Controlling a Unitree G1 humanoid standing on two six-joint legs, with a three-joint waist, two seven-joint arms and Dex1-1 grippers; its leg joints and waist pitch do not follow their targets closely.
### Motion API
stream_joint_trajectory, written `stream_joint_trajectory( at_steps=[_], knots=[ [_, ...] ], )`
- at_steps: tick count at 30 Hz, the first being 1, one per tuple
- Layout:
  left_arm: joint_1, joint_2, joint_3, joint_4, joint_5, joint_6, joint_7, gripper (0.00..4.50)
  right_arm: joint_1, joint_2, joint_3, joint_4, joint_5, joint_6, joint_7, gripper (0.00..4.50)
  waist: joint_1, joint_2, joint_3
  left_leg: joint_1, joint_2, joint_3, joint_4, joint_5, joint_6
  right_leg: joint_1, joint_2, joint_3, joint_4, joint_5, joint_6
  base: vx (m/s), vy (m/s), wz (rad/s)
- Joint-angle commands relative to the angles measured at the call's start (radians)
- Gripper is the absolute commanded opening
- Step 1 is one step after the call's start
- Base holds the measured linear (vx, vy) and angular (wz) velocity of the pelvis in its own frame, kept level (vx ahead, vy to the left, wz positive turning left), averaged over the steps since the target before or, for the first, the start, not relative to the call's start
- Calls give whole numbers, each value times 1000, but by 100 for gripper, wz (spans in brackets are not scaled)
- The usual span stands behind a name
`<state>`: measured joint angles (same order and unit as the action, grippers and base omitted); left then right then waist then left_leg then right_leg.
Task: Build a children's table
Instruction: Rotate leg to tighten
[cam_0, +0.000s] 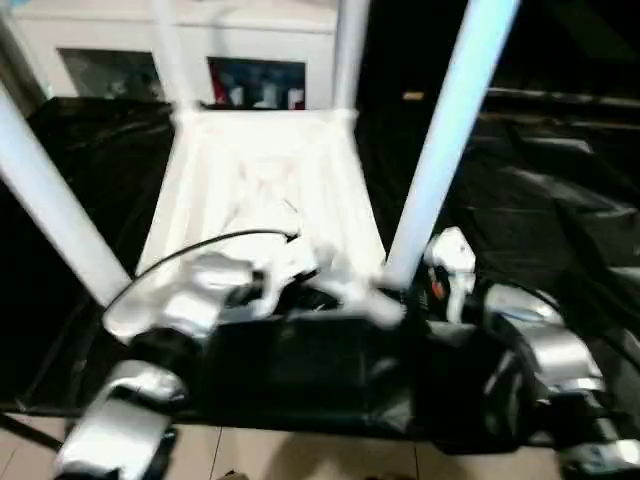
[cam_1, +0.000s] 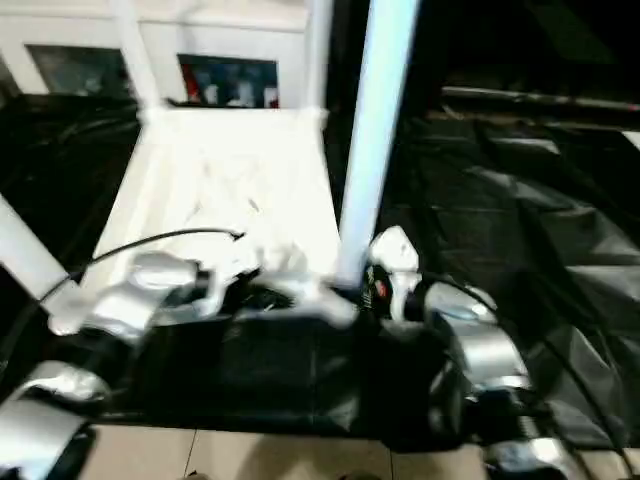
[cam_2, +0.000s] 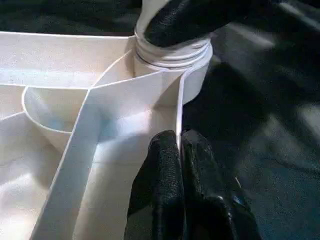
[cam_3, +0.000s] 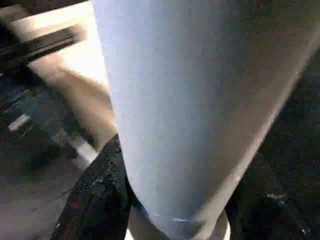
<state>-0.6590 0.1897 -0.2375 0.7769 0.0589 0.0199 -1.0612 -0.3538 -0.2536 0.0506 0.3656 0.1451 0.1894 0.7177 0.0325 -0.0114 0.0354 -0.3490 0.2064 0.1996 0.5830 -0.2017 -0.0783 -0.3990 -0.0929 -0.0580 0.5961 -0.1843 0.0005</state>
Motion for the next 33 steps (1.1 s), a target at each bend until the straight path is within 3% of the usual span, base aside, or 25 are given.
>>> stream_joint_trajectory(
  at_steps=[1,2,5,6,7,8,13,14,18,19,24,25,29,33],
  knots=[
    [-15,-70,35,51,1,36,175,0,9,80,14,46,-6,42,-128,200,-1,-12,-42,4,22,-15,-74,-256,22,33,-48,37,-93,-427,-154,0,0,0],
    [-32,-119,37,65,4,50,238,0,6,137,-21,61,-7,62,-249,199,-5,-11,-38,6,22,-13,-75,-265,16,25,-46,39,-98,-440,-145,0,0,0],
    [-52,-170,35,87,15,44,306,0,3,183,-39,76,-30,68,-356,199,-3,-12,-42,5,20,-18,-77,-261,8,28,-46,36,-99,-439,-127,0,0,0],
    [-59,-192,28,93,20,39,316,0,0,198,-37,87,-47,60,-393,199,-3,-11,-44,6,21,-16,-76,-254,13,26,-45,39,-97,-402,-135,0,0,0],
    [-64,-211,19,98,27,28,331,0,-6,210,-28,99,-74,50,-428,199,-1,-2,-45,6,20,-16,-75,-250,14,27,-44,39,-95,-378,-141,0,0,0],
    [-69,-228,10,104,31,19,337,0,-12,223,-22,110,-89,42,-447,199,-3,-8,-46,1,19,-15,-75,-235,18,31,-42,39,-91,-328,-150,0,0,0],
    [-65,-246,-2,105,31,5,309,0,-21,235,-16,98,-93,5,-434,199,-1,-3,-50,-4,17,-13,-72,-211,45,39,-44,39,-84,-265,-167,0,0,0],
    [-62,-240,-1,104,29,3,300,0,-21,224,-5,95,-102,-6,-418,254,0,-3,-50,-4,17,-13,-72,-207,49,40,-43,39,-84,-259,-169,0,0,0],
    [-46,-199,6,92,16,-14,237,0,-28,199,3,77,-74,-1,-336,268,-1,-8,-48,-5,17,-13,-74,-229,57,39,-44,38,-89,-303,-162,0,0,0],
    [-40,-187,6,85,12,-15,216,0,-32,190,7,72,-71,4,-317,301,-2,-6,-47,-7,18,-16,-76,-231,58,41,-46,37,-89,-319,-158,0,0,0],
    [-15,-137,3,60,-3,-15,133,0,-37,122,61,63,-87,-17,-178,311,-5,-5,-48,-9,20,-14,-73,-210,65,42,-46,38,-86,-289,-169,0,0,0],
    [-9,-121,3,50,-9,-12,103,0,-31,97,76,49,-80,-26,-122,311,-7,-13,-47,-10,19,-13,-73,-211,68,41,-45,38,-87,-292,-169,0,0,0],
    [20,-55,-2,0,-40,-18,-45,0,4,11,92,-33,-25,-24,78,311,-4,-7,-47,-8,22,-13,-72,-208,83,41,-45,39,-85,-286,-182,0,0,0],
    [62,24,-20,-80,-90,7,-226,0,41,-87,115,-103,14,-20,242,311,0,-5,-47,-5,28,-12,-72,-198,95,40,-45,40,-75,-219,-217,0,0,0]
  ],
)
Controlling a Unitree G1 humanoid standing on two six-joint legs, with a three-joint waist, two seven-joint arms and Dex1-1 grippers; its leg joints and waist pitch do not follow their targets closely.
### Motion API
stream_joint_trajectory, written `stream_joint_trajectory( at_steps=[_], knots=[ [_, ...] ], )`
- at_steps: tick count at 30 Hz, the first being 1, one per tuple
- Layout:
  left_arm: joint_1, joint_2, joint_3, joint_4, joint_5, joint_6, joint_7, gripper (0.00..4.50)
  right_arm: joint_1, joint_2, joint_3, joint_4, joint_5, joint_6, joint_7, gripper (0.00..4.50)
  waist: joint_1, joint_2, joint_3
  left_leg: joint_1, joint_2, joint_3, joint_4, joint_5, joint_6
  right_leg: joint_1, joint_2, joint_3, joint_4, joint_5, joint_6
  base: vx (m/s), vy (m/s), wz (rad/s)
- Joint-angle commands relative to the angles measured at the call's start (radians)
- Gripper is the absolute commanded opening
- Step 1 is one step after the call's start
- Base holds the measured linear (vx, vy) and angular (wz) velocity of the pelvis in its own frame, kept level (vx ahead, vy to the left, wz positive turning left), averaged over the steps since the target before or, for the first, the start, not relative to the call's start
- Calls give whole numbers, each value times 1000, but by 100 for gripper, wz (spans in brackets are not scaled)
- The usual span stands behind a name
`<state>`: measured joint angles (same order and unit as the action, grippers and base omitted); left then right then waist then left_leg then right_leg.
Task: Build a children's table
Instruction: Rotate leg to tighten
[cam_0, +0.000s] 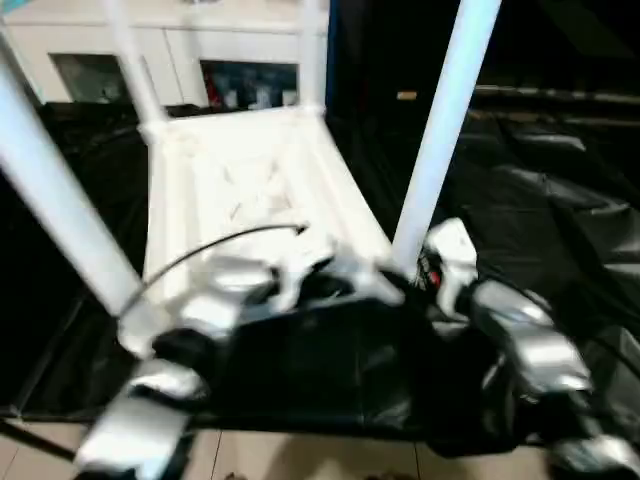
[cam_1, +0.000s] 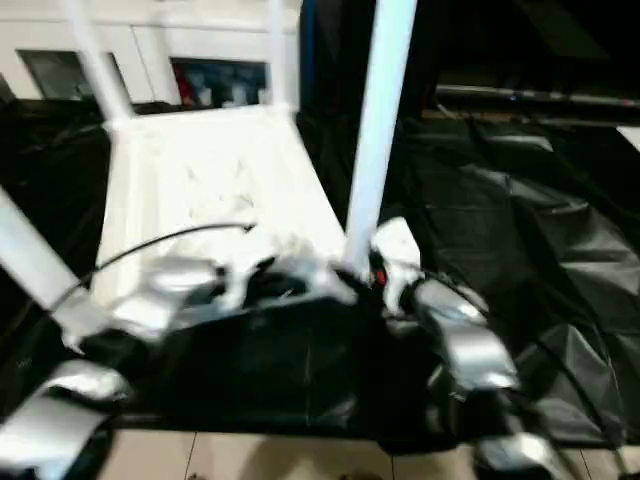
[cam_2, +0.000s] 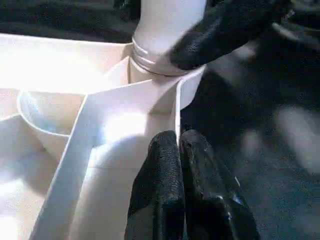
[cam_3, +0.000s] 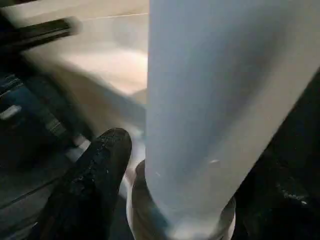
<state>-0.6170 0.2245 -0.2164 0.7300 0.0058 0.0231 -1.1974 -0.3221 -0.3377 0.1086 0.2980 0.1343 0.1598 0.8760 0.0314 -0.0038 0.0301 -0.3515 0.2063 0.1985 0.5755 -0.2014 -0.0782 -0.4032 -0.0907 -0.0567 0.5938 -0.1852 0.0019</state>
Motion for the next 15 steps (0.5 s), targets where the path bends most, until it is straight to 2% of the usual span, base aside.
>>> stream_joint_trajectory(
  at_steps=[1,3,4,8,13,15],
  knots=[
    [30,12,-48,-52,-44,16,-127,0,18,-27,63,-47,28,8,116,311,2,-13,-43,-3,29,-12,-65,-190,94,48,-47,39,-70,-204,-222,0,0,0],
    [41,40,-53,-71,-50,28,-166,0,27,-58,67,-61,35,8,161,311,2,-7,-42,0,31,-9,-64,-170,100,45,-44,39,-63,-135,-251,0,0,0],
    [43,53,-53,-74,-51,29,-180,0,30,-73,67,-69,43,15,184,311,4,-8,-43,2,31,-6,-61,-162,103,44,-41,39,-58,-92,-265,0,0,0],
    [49,91,-52,-83,-44,24,-216,0,34,-108,70,-88,60,38,245,311,9,-7,-45,0,31,-5,-57,-133,111,50,-42,37,-48,-25,-289,0,0,0],
    [50,112,-60,-93,-29,9,-217,0,27,-119,74,-85,63,40,257,311,12,-12,-42,0,30,-5,-58,-159,93,51,-47,38,-53,-88,-275,0,0,0],
    [48,119,-67,-100,-16,-28,-201,0,22,-122,76,-80,65,39,262,311,12,-13,-42,0,31,-6,-59,-162,87,51,-47,38,-55,-100,-270,0,0,0]
  ],
)
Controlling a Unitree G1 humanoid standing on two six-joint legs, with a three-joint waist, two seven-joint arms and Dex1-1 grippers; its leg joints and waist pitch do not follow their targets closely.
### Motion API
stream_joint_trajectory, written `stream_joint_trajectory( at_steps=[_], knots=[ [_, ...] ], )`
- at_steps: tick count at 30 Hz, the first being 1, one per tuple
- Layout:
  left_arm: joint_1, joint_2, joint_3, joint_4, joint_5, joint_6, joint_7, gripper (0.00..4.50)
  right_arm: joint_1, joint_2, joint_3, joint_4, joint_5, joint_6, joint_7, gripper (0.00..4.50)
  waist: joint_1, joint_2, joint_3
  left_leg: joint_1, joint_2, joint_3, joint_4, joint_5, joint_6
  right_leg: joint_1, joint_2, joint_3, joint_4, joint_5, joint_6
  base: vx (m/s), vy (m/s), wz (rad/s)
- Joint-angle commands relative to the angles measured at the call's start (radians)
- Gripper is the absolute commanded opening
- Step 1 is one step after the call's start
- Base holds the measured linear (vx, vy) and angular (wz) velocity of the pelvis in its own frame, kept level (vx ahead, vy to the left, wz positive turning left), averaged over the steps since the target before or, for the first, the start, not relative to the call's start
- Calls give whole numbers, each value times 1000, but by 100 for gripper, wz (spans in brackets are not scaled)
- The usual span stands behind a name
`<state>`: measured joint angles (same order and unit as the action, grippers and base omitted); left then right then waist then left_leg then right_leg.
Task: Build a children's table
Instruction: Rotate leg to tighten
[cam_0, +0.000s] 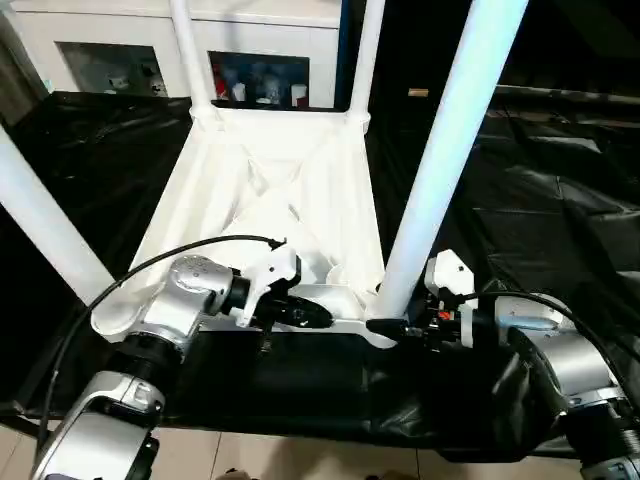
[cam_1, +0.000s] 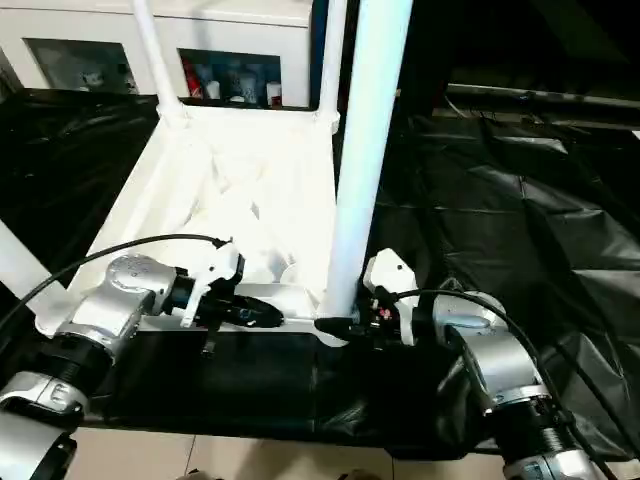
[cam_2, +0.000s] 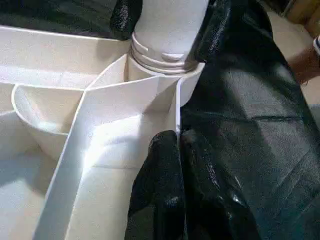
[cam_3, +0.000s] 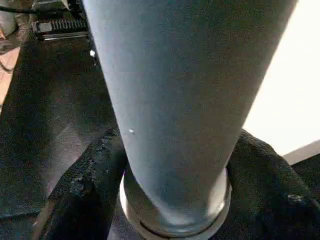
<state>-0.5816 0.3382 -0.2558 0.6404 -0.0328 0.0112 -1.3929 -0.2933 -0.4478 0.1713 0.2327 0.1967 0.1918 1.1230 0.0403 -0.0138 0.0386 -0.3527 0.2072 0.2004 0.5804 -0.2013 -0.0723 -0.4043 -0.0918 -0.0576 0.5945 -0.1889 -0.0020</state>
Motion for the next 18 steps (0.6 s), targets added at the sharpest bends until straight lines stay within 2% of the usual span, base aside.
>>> stream_joint_trajectory(
  at_steps=[1,3,6,8,11,13,18],
  knots=[
    [9,5,-29,-11,32,-49,17,0,-11,-12,14,-10,3,7,19,311,2,-3,-51,3,30,-8,-64,-159,77,52,-45,39,-54,-90,-266,0,0,0],
    [1,-4,-26,-12,38,-49,44,0,-16,-11,17,-2,-2,3,19,311,0,-4,-51,3,30,-7,-63,-149,81,51,-44,39,-51,-61,-272,0,0,0],
    [-6,-11,-26,-27,28,-6,37,0,-21,-9,18,9,-10,-5,15,311,1,-4,-49,4,30,-6,-63,-156,78,50,-45,40,-52,-72,-276,0,0,0],
    [-8,-11,-27,-34,22,16,31,44,-22,-7,20,17,-14,-12,14,313,1,-5,-49,4,29,-8,-62,-158,73,51,-46,40,-52,-87,-273,0,0,0],
    [-10,-10,-28,-33,23,24,41,57,-20,-5,23,19,-15,-14,14,313,1,-4,-50,3,28,-8,-61,-150,75,53,-44,40,-50,-68,-275,0,0,0],
    [-12,-7,-32,-22,35,20,59,90,-15,-8,25,12,-12,-12,14,313,0,-3,-51,3,28,-8,-60,-147,79,53,-43,40,-49,-54,-277,0,0,0],
    [-7,7,-48,-23,47,45,53,96,-4,-13,28,-10,-7,-3,14,313,-1,-4,-50,3,28,-9,-60,-141,85,54,-44,39,-48,-46,-281,0,0,0]
  ],
)
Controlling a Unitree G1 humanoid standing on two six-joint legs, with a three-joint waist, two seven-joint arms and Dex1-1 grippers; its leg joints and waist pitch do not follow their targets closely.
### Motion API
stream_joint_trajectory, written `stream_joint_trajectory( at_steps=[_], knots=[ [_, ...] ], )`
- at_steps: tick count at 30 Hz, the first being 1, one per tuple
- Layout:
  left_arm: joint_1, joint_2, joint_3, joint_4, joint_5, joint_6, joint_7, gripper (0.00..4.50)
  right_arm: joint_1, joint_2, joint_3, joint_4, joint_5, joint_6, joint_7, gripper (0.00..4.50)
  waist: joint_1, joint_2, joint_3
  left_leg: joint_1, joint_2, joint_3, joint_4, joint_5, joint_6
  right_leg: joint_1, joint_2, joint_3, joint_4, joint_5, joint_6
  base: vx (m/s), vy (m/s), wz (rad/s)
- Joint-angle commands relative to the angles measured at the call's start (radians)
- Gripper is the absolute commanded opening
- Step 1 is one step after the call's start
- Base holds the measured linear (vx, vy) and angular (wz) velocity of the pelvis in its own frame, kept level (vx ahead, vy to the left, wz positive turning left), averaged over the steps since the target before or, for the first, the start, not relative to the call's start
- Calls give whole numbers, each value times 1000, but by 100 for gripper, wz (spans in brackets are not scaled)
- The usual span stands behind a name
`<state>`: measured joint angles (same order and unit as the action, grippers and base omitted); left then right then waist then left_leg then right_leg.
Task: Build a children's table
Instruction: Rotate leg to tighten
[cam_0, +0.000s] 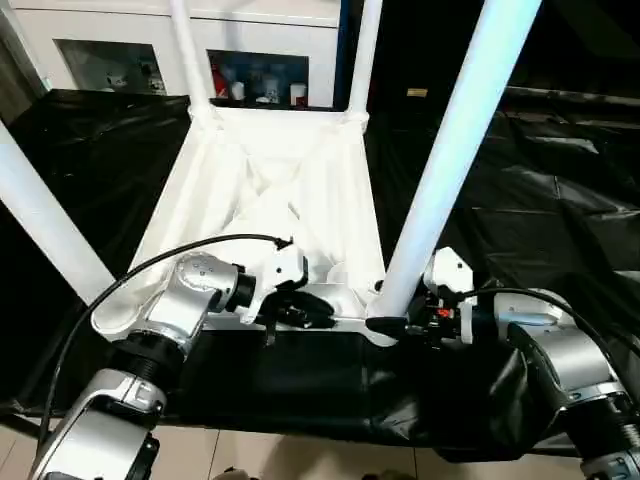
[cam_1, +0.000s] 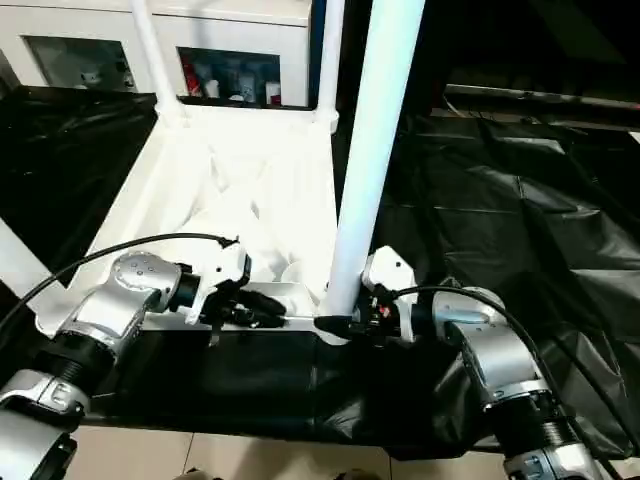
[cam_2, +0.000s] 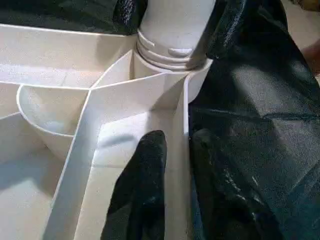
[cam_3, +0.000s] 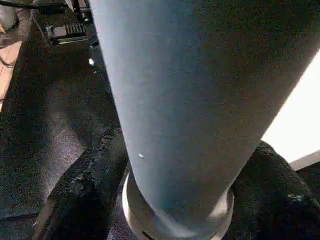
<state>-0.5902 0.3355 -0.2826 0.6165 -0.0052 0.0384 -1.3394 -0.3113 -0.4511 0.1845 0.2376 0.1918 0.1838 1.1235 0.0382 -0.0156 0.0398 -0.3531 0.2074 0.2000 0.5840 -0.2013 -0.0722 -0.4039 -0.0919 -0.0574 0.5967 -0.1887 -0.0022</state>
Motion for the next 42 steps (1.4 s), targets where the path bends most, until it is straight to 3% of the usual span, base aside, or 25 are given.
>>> stream_joint_trajectory(
  at_steps=[1,7,13,14,19,25,34,40,42],
  knots=[
    [4,16,-26,-6,27,27,3,96,15,-10,15,-20,-2,8,14,313,1,-2,-51,3,28,-8,-64,-142,84,54,-44,39,-51,-50,-281,0,0,0],
    [-8,32,-45,-3,59,43,33,96,14,-12,22,-27,-5,14,14,313,-3,-2,-49,5,28,-9,-66,-167,75,52,-43,39,-57,-97,-270,0,0,0],
    [-12,43,-59,-8,79,34,36,96,9,-10,32,-17,-14,8,9,313,-4,-3,-51,4,27,-9,-63,-154,76,53,-44,40,-53,-75,-273,0,0,0],
    [-11,47,-65,-12,82,32,38,66,8,-9,32,-15,-15,5,8,313,-4,-3,-50,3,26,-9,-64,-156,77,53,-43,40,-54,-80,-272,0,0,0],
    [-10,48,-63,-20,72,34,35,25,8,-9,32,-6,-15,-3,9,313,-4,-3,-48,5,27,-10,-65,-177,67,50,-43,41,-57,-115,-265,0,0,0],
    [-10,49,-63,-22,69,35,32,8,6,-9,30,10,-14,-15,9,313,-4,-5,-49,4,27,-10,-64,-179,63,50,-45,41,-58,-133,-259,0,0,0],
    [-2,44,-61,-22,58,40,40,0,7,9,19,13,7,1,2,244,-3,-7,-54,4,26,-10,-62,-161,74,52,-44,40,-54,-114,-264,0,0,0],
    [0,13,-51,-15,61,45,105,0,14,48,-7,26,2,-9,-84,209,-4,-8,-48,5,25,-11,-65,-214,46,46,-44,42,-65,-214,-237,0,0,0],
    [-7,-24,-51,2,81,59,183,0,3,99,-38,79,-8,-7,-187,206,-7,-9,-46,6,25,-11,-67,-241,35,42,-45,42,-71,-272,-219,0,0,0]
  ],
)
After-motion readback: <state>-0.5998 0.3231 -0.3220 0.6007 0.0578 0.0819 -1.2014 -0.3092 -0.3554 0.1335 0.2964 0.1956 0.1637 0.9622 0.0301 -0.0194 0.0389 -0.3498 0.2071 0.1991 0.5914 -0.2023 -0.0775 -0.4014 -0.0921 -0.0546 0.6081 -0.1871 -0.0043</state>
